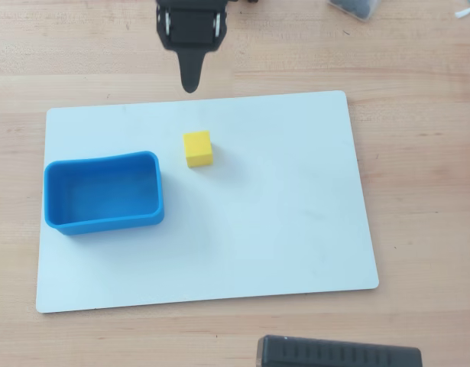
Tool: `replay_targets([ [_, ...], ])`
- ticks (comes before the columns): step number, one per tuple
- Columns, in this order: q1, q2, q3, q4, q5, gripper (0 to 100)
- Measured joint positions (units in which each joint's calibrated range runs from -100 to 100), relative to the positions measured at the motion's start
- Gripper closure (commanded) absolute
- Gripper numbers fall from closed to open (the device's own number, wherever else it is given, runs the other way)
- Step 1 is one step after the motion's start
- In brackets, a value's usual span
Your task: Pick up yellow cube and drop it in the blue rectangular bin
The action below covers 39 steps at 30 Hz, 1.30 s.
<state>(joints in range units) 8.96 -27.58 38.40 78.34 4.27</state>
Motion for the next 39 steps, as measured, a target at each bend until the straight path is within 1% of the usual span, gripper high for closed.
replay_targets([
  [10, 0.0, 19.3, -18.6, 9.3, 0.0, 100],
  [19, -1.7, 33.8, -34.1, 14.5, 0.0, 100],
  [23, -2.5, 36.0, -36.3, 15.1, 0.3, 100],
  [27, -2.3, 36.4, -36.5, 15.1, 2.1, 100],
  [32, 0.2, 37.2, -36.5, 15.1, 4.5, 100],
  [39, 0.5, 37.5, -35.5, 10.9, 5.2, 100],
])
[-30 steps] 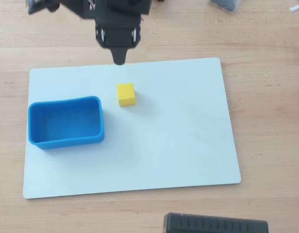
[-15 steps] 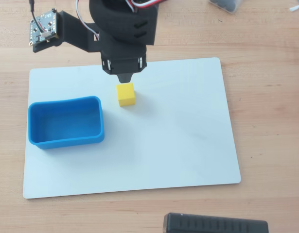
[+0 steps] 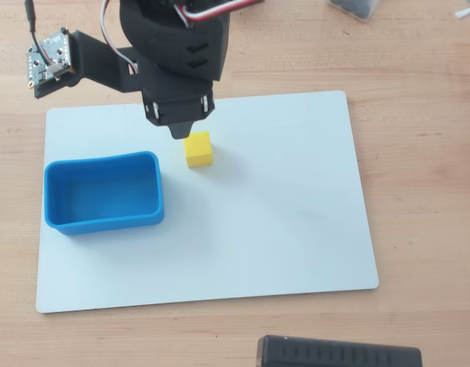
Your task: Pick up yellow cube and drop it in the blue rectangular bin
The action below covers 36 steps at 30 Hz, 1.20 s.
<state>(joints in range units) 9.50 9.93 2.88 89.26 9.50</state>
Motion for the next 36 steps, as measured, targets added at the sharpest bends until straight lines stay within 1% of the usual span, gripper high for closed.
replay_targets([
  [4, -0.6, 0.2, 1.8, -2.0, 0.0, 100],
  [11, -1.8, 0.6, 3.3, -2.0, -1.5, 99],
  [13, -2.2, 0.7, 3.4, -2.0, -2.0, 97],
  [18, -2.4, 0.7, 4.3, -2.1, -2.4, 85],
  [26, -2.4, 0.7, 7.2, -2.4, -3.8, 76],
  [28, -2.4, 0.7, 7.7, -2.3, -4.0, 75],
  [36, -2.4, 0.7, 10.4, -3.1, -4.3, 75],
])
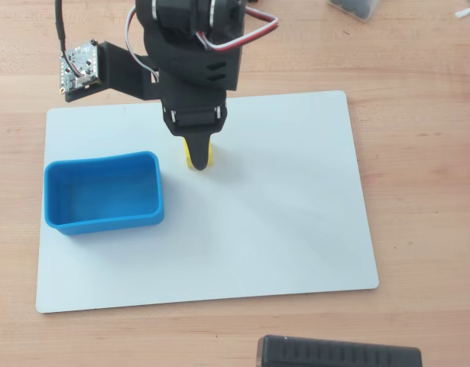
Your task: Pick up yellow cube and drop it in the blue rectangular bin
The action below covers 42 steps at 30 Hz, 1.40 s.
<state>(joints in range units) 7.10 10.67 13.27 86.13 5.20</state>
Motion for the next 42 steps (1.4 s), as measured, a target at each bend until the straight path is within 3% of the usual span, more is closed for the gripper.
replay_targets([
  [11, 0.0, 0.9, 6.5, -6.4, 0.0, 76],
  [21, -1.8, 4.1, 6.4, -10.0, 0.0, 92],
  [29, -1.9, 4.1, 6.4, -9.9, 0.0, 95],
  [42, -1.8, 0.4, -5.1, 3.8, -1.9, 96],
])
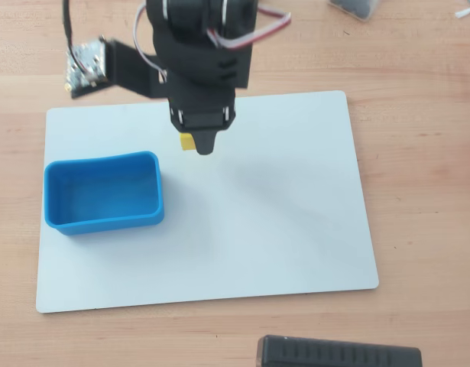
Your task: Pick up yellow cube and drop it in the blue rectangular bin
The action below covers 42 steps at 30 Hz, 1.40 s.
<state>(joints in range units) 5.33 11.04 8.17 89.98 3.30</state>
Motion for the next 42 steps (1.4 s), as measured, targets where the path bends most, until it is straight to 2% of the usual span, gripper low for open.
replay_targets([
  [7, 0.4, -0.6, -14.3, 7.2, 0.1, 96],
  [14, 5.6, 0.5, -26.3, 8.6, 0.1, 96],
  [33, 14.9, 24.7, -44.4, 8.7, 0.2, 96],
  [42, 14.7, 27.2, -45.4, 8.7, 0.2, 83],
])
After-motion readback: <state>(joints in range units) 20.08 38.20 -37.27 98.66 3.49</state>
